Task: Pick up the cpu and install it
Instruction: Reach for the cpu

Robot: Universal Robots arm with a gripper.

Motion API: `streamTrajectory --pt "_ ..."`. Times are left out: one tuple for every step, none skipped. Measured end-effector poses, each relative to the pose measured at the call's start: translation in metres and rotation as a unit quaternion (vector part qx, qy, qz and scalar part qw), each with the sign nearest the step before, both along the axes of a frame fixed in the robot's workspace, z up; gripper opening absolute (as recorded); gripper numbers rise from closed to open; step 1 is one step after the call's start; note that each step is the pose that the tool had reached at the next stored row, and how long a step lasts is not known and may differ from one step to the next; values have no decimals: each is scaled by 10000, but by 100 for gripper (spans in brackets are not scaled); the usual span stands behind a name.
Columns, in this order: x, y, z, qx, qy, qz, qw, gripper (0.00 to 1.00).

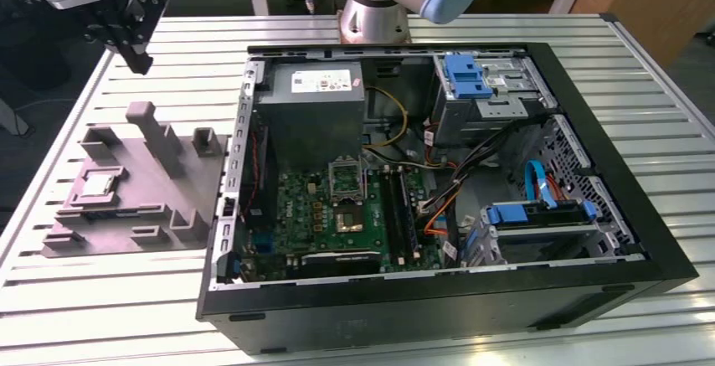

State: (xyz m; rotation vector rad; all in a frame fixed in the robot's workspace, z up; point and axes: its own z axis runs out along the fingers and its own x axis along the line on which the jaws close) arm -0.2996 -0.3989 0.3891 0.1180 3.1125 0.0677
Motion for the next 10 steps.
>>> streamTrajectory --pt "-163 0 -4 0 0 0 10000 11" --pt "-168 0 -4 0 0 0 10000 11" --pt "-173 0 -4 0 0 0 10000 11" --pt "-177 0 -4 0 0 0 10000 11" --pt "-182 0 -4 0 0 0 10000 11" --pt "-186 0 -4 0 0 0 10000 11" --pt "-192 0 -4 0 0 0 10000 11" --pt "-196 0 -5 0 0 0 10000 11" --pt "-201 0 -5 0 0 0 10000 11" --pt "-205 0 -5 0 0 0 10000 11"
